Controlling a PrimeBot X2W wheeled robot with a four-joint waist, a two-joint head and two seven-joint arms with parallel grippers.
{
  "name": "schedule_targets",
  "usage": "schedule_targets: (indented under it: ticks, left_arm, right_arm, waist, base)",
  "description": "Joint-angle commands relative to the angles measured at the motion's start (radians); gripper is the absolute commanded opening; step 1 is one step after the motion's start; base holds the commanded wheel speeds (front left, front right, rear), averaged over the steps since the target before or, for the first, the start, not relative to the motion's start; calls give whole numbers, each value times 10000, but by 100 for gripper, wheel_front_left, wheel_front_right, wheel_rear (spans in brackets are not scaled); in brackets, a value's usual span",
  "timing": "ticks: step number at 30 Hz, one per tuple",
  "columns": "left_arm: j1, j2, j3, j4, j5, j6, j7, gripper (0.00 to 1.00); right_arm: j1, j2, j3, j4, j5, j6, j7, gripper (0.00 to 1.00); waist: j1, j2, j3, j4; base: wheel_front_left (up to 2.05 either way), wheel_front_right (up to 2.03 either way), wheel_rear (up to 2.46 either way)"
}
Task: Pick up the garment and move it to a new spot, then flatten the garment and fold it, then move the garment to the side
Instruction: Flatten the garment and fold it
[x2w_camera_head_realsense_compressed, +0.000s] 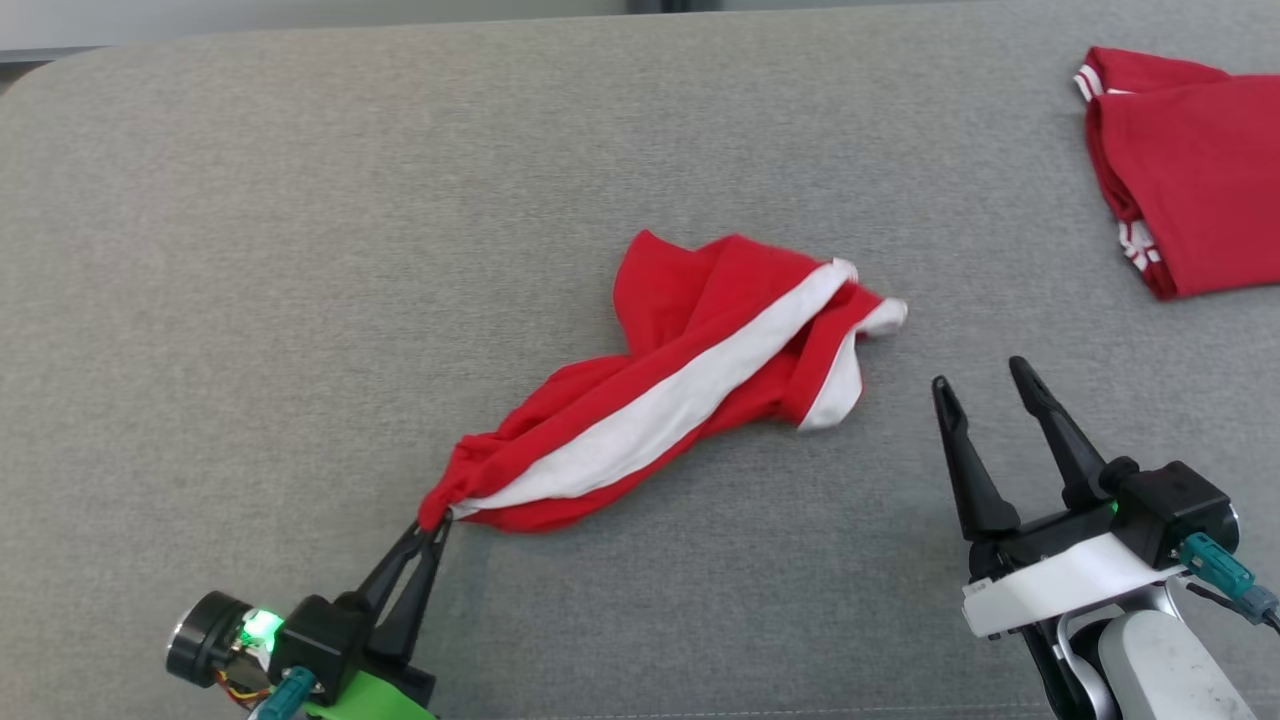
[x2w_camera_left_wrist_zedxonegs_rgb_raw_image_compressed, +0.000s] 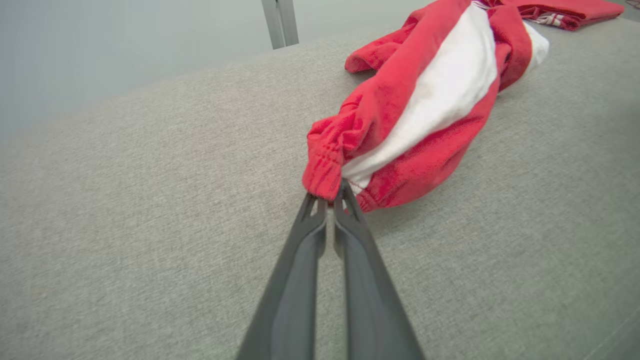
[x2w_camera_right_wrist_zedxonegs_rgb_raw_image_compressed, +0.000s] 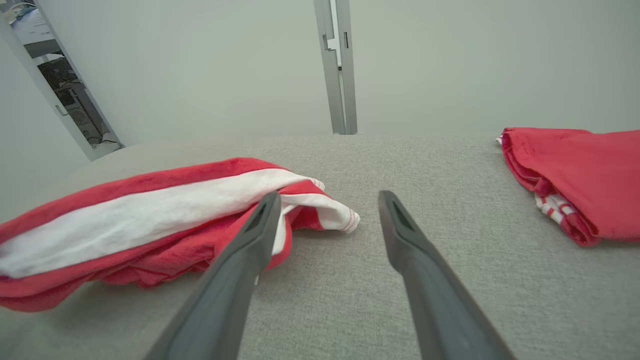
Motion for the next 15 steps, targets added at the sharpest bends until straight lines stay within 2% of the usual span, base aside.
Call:
schedule_targets:
  ticks: [1, 7, 10, 13, 15]
  left_arm:
    - [73, 69, 123, 118, -90, 88, -2, 0]
    - [-365, 40, 567, 621, -220, 278, -2, 0]
    - [-655, -66, 715, 940, -160, 353, -2, 0]
    - [-998, -116, 831, 1335, -106, 373, -2, 0]
    - [-1291, -162, 850, 1607, -43, 350, -2, 0]
  right_arm:
    - [-8, -145, 94, -14, 132, -15, 3, 100]
    - [-594, -678, 892, 219, 515, -14, 3, 100]
    - [-1236, -1150, 1584, 705, 1192, -15, 3, 100]
    - [-1887, -1690, 2582, 1586, 2740, -12, 3, 100]
    - [-2400, -2058, 3449, 2014, 4279, -12, 71, 100]
  waist:
    - [0, 0, -186, 379]
    - [0, 0, -8, 493]
    - [0, 0, 160, 556]
    - [0, 0, 334, 654]
    - [0, 0, 443, 751]
  base:
    - [0, 0, 0]
    - [0, 0, 0]
    - [0, 0, 0]
    - [0, 0, 0]
    - [0, 0, 0]
